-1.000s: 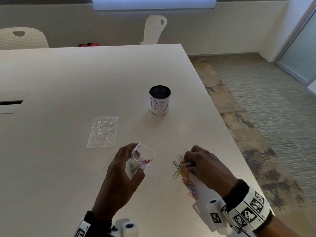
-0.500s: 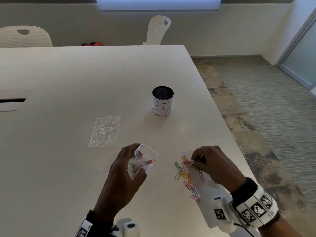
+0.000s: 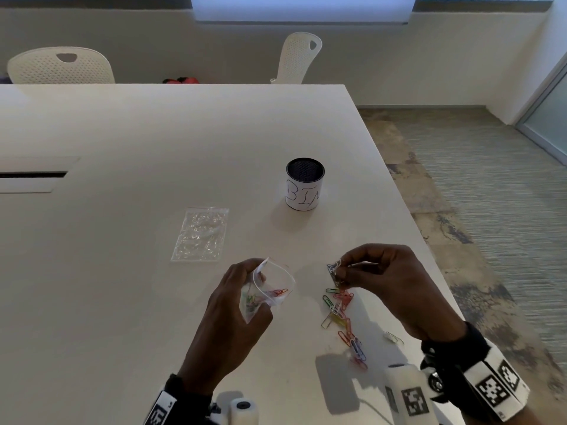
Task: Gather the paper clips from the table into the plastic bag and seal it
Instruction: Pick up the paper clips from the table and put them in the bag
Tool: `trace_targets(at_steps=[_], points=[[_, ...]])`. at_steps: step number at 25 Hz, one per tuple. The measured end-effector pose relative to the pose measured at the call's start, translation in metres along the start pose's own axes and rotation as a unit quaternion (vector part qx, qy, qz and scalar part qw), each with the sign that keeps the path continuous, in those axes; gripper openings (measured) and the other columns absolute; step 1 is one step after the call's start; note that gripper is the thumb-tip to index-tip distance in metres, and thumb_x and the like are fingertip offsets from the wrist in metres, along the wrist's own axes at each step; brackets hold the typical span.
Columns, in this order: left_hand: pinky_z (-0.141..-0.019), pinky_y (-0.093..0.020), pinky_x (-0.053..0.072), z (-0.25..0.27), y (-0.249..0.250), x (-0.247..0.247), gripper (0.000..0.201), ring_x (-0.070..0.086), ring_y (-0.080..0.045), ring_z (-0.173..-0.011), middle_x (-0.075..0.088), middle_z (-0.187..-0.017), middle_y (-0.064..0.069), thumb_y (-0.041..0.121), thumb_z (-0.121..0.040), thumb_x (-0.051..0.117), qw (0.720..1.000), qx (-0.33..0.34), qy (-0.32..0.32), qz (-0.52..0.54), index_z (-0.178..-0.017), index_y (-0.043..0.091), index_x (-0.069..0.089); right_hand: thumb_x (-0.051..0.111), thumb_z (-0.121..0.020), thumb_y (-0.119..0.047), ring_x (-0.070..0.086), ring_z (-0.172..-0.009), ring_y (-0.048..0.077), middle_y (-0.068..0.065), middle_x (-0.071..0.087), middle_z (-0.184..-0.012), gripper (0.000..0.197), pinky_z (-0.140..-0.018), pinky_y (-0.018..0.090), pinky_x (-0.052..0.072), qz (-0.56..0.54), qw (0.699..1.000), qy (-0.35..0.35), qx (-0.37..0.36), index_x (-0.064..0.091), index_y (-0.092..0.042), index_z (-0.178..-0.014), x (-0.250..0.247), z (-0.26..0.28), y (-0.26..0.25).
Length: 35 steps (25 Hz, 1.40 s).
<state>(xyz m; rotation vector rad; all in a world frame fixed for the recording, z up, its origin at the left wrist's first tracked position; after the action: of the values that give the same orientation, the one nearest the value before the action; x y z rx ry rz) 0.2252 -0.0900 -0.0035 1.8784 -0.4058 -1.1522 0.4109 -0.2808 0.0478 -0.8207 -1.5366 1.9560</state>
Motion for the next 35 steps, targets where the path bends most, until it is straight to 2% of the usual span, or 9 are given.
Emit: trace_targets(at_steps=[6,12,15,20,22,25,30,32,35], points=[[-0.088,-0.004,0.044,0.001,0.000,-0.001,0.064,0.062,-0.007,-0.112,0.062,-0.120,0.017,0.005,-0.081,0.075,1.000,-0.005,0.000,-0.001,-0.135,0.032,0.053,0.079,-0.084,0.002,0.079,-0.076,0.029,0.012,0.081,-0.082,0.009,-0.076,0.026,0.063,-0.081,0.992,0.017,-0.097,0.079,-0.003,-0.091,0.056,0.001,-0.027],[-0.084,-0.005,0.047,0.003,-0.003,-0.003,0.061,0.061,-0.002,-0.108,0.063,-0.119,0.013,0.008,-0.082,0.074,1.000,-0.011,0.004,-0.003,-0.135,0.030,0.052,0.079,-0.088,-0.003,0.075,-0.083,0.006,-0.003,0.079,-0.095,0.014,-0.076,0.019,0.062,0.164,0.953,0.013,-0.253,0.080,-0.013,-0.097,0.093,0.001,-0.009],[-0.085,-0.002,0.046,0.003,-0.008,-0.002,0.060,0.057,0.005,-0.110,0.062,-0.119,0.014,0.013,-0.082,0.073,1.000,-0.010,0.009,-0.020,-0.135,0.032,0.050,0.076,-0.091,-0.007,0.076,-0.087,0.004,0.000,0.081,-0.101,0.018,-0.079,0.017,0.062,0.213,0.939,-0.011,-0.272,0.080,-0.013,-0.108,0.093,0.004,-0.013],[-0.087,-0.010,0.051,0.002,-0.007,-0.002,0.057,0.061,-0.001,-0.108,0.063,-0.120,0.014,0.025,-0.081,0.068,1.000,-0.006,0.011,0.002,-0.135,0.029,0.052,0.074,-0.093,-0.022,0.073,-0.087,0.003,-0.005,0.079,-0.102,0.015,-0.079,0.020,0.061,0.252,0.929,-0.040,-0.268,0.079,-0.017,-0.106,0.090,0.008,-0.024],[-0.088,-0.010,0.051,0.002,-0.005,-0.002,0.056,0.061,-0.002,-0.110,0.063,-0.120,0.016,0.033,-0.083,0.070,1.000,0.001,0.015,0.016,-0.135,0.029,0.052,0.070,-0.090,-0.042,0.064,-0.092,0.003,-0.011,0.074,-0.107,0.025,-0.081,0.018,0.055,0.341,0.897,-0.099,-0.265,0.076,-0.025,-0.108,0.094,0.016,-0.028],[-0.093,-0.017,0.053,0.003,-0.006,-0.002,0.061,0.061,-0.005,-0.113,0.062,-0.123,0.016,0.034,-0.083,0.073,1.000,-0.008,0.017,0.017,-0.139,0.030,0.049,0.072,-0.092,-0.037,0.060,-0.091,0.007,-0.010,0.075,-0.103,0.016,-0.082,0.018,0.044,0.438,0.845,-0.111,-0.288,0.076,-0.027,-0.104,0.102,0.020,-0.030],[-0.095,-0.016,0.055,0.003,-0.006,0.004,0.094,0.062,-0.001,-0.121,0.058,-0.136,0.018,0.029,-0.074,0.090,0.998,-0.040,-0.009,0.054,-0.146,0.041,0.031,0.051,-0.106,-0.029,0.051,-0.096,-0.002,-0.003,0.069,-0.119,0.020,-0.075,0.000,0.032,0.404,0.872,-0.146,-0.235,0.064,-0.021,-0.118,0.110,0.019,-0.034],[-0.087,-0.011,0.054,0.000,-0.004,0.010,0.090,0.065,0.004,-0.112,0.062,-0.126,0.020,0.027,-0.076,0.086,0.997,-0.034,0.008,0.063,-0.144,0.042,0.028,0.049,-0.107,-0.028,0.050,-0.092,-0.002,-0.003,0.069,-0.116,0.018,-0.074,0.000,0.032,0.400,0.868,-0.172,-0.237,0.063,-0.020,-0.116,0.114,0.022,-0.035],[-0.071,-0.009,0.054,-0.004,-0.004,0.017,0.072,0.070,0.001,-0.091,0.071,-0.097,0.013,0.014,-0.084,0.080,0.997,-0.026,0.042,0.060,-0.140,0.029,0.037,0.056,-0.104,-0.025,0.053,-0.091,-0.001,-0.005,0.070,-0.110,0.012,-0.078,0.004,0.035,0.390,0.863,-0.190,-0.259,0.067,-0.021,-0.108,0.113,0.025,-0.035]])
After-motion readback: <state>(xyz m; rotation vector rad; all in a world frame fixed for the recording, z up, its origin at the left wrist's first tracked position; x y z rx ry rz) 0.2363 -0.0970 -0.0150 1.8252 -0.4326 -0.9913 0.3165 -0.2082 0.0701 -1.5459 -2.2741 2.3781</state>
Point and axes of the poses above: each hand's wrist, its own z-axis away from the middle knuckle, its own x-axis out of the palm, y = z × x, the point moved 2 cm from there along -z, towards the middle knuckle
